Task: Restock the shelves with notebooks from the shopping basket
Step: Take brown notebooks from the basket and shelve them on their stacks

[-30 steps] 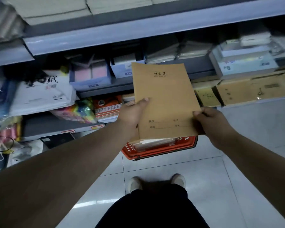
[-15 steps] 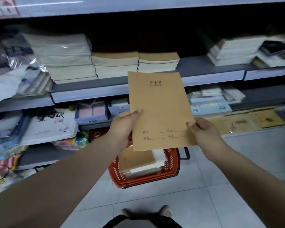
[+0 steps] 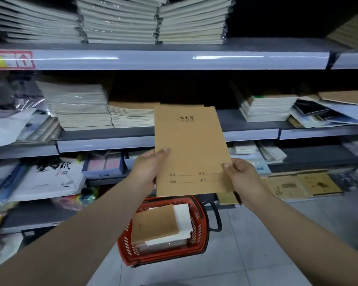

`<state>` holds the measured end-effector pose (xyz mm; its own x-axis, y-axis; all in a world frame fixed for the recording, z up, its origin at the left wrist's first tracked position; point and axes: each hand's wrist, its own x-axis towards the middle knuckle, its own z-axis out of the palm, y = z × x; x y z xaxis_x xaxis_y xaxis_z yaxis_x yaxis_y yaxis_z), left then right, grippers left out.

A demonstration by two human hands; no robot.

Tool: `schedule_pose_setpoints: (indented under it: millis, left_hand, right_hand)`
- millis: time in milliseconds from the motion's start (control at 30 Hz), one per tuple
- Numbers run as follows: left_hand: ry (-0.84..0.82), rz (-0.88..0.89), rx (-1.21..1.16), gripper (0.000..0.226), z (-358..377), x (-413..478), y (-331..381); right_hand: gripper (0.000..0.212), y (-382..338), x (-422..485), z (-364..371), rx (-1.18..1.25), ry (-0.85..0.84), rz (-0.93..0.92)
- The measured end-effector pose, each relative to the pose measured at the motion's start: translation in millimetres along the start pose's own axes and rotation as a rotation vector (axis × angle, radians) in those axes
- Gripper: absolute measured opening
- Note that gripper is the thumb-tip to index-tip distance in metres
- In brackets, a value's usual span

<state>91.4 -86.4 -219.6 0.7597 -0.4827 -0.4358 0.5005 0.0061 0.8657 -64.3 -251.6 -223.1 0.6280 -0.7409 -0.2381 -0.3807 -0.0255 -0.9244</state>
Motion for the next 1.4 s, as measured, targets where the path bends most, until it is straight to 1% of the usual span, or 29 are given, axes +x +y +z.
schedule_pose_setpoints:
  millis: [267,467,700,833,967,1067,1200,1300,1400]
  left_hand:
    - [-0.014,-0.007,-0.031,0.011,18.6,23.9,18.7]
    - [-0.034,-0.015,-0.037,0.012,18.0,55.6,36.9]
    - [-0.074,-0.038,-0.004,0.006,15.6,95.9,50.0]
    - [-0.132,-0.064,0.020,0.008,15.3,111.1,49.2]
    - [-0.201,-0.125,0.011,0.022,16.4,124.3,44.3]
    - [-0.185,-0.182,-0.025,0.024,18.1,132.4,38.8]
    - [-0.151,-0.231,-0.067,0.023,22.3,145.0,35.5]
    - [-0.137,-0.263,-0.034,0.023,28.5,152.4,36.4]
    - [-0.085,-0.256,-0.036,0.023,36.1,162.2,36.3]
  right_hand:
    - [0.021,-12.0,34.9,-3.4,0.009,0.004,0.005]
    - [0.020,-20.5,68.7,11.7,0.017,0.036,0.009]
    - [0.020,-24.2,102.4,33.1,0.025,0.104,0.038]
    - [0.020,-21.2,119.1,42.5,0.032,0.138,0.074]
    - [0.022,-19.1,141.0,45.0,0.016,0.138,0.076]
    - [0.019,-18.6,158.3,44.9,0.006,0.147,0.097]
    - [0.023,-17.0,183.7,41.6,0.002,0.060,0.152]
    - [0.016,-19.4,204.5,36.8,0.000,-0.009,0.203]
    - [0.009,-21.9,221.0,31.4,-0.009,-0.099,0.209]
